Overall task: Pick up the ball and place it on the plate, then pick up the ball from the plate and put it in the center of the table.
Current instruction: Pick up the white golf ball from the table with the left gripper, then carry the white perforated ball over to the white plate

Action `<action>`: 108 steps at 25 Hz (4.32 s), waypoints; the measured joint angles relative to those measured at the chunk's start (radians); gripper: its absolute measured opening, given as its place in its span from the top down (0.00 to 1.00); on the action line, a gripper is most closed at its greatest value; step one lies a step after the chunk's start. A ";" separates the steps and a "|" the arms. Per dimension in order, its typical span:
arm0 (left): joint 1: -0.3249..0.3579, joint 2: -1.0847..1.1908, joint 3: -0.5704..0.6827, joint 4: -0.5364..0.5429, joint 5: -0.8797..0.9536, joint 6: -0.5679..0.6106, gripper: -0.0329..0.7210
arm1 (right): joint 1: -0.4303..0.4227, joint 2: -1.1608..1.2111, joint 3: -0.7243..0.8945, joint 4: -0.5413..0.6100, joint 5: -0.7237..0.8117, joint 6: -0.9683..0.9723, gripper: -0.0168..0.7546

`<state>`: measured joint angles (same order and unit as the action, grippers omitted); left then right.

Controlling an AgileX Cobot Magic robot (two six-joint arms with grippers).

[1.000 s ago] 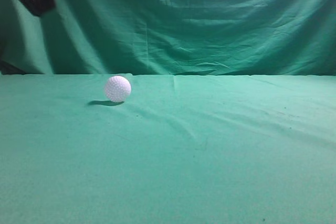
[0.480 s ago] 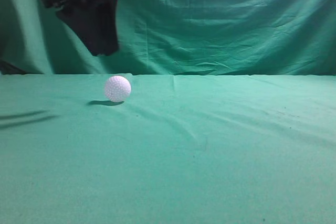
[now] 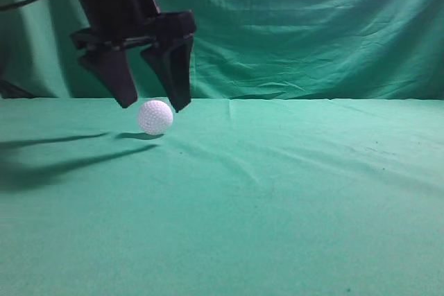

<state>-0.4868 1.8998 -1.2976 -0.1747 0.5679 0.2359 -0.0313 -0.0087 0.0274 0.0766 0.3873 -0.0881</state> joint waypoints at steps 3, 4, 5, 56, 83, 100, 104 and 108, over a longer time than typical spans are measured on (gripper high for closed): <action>0.000 0.037 -0.031 0.001 0.000 -0.009 0.17 | 0.000 0.000 0.000 0.000 0.000 0.000 0.98; 0.000 0.050 -0.044 0.001 0.000 -0.016 0.17 | 0.000 0.000 0.000 0.000 0.000 0.000 0.98; 0.000 0.061 -0.054 0.001 0.000 -0.021 0.17 | 0.000 0.000 0.000 0.000 0.000 0.000 0.98; 0.654 -0.303 0.205 0.194 0.252 -0.183 0.54 | 0.000 0.000 0.000 0.000 -0.002 0.000 0.98; 0.666 -0.211 0.205 0.192 0.131 -0.185 0.54 | 0.000 0.000 0.002 0.360 -0.263 0.058 0.98; 0.666 -0.169 0.205 0.192 0.052 -0.182 0.54 | 0.000 0.494 -0.398 0.374 0.161 -0.230 0.91; 0.666 -0.160 0.205 0.192 0.039 -0.149 0.54 | 0.000 0.551 -0.450 0.322 0.304 -0.334 0.91; 0.666 -0.153 0.205 0.192 0.020 -0.112 0.54 | 0.000 0.600 -0.496 0.253 0.364 -0.349 0.91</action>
<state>0.1793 1.7466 -1.0921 0.0177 0.5884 0.1242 -0.0308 0.5916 -0.4686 0.3299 0.7511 -0.4375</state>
